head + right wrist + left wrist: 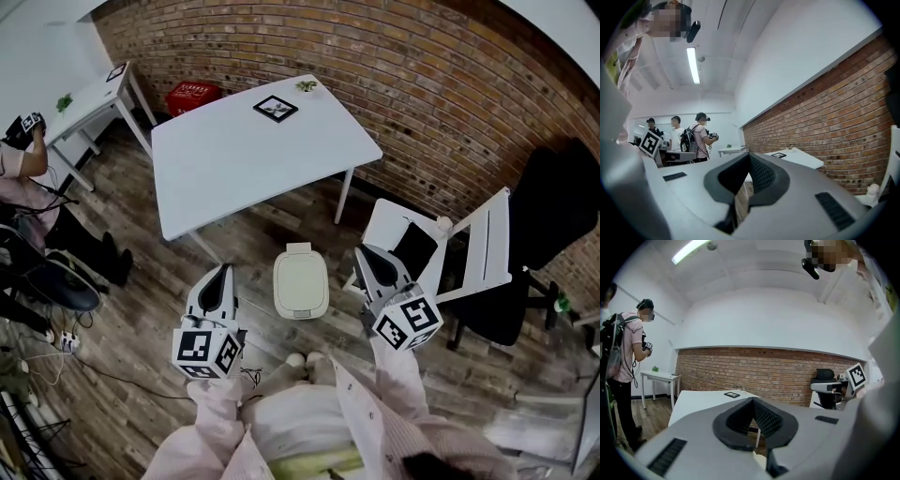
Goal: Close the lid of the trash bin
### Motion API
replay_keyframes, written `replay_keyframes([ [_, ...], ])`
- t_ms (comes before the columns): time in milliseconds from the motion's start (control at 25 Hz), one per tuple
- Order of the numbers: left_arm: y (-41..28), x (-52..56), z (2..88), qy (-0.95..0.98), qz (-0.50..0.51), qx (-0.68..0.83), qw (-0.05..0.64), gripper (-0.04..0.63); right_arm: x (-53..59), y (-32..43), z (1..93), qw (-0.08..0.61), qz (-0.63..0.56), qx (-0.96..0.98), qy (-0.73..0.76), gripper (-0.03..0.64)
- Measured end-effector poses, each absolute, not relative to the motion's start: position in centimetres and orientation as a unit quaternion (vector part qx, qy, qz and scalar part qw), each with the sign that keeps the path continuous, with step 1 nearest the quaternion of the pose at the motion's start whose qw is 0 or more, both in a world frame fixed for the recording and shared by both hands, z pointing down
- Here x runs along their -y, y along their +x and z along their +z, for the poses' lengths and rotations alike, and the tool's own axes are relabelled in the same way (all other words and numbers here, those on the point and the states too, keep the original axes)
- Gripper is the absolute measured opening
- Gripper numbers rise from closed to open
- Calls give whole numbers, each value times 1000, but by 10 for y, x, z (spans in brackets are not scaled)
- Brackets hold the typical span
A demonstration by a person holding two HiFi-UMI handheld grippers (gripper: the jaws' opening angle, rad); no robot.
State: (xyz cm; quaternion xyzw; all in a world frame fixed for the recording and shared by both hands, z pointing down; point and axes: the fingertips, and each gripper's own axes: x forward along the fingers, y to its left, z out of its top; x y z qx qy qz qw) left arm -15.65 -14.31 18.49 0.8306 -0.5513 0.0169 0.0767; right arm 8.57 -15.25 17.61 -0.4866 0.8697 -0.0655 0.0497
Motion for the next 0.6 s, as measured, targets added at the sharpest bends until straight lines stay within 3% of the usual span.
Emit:
replay_keyframes([
  [600, -157, 147, 186, 830, 24, 552, 74, -6, 156, 87, 178, 44, -64, -867, -492, 4],
])
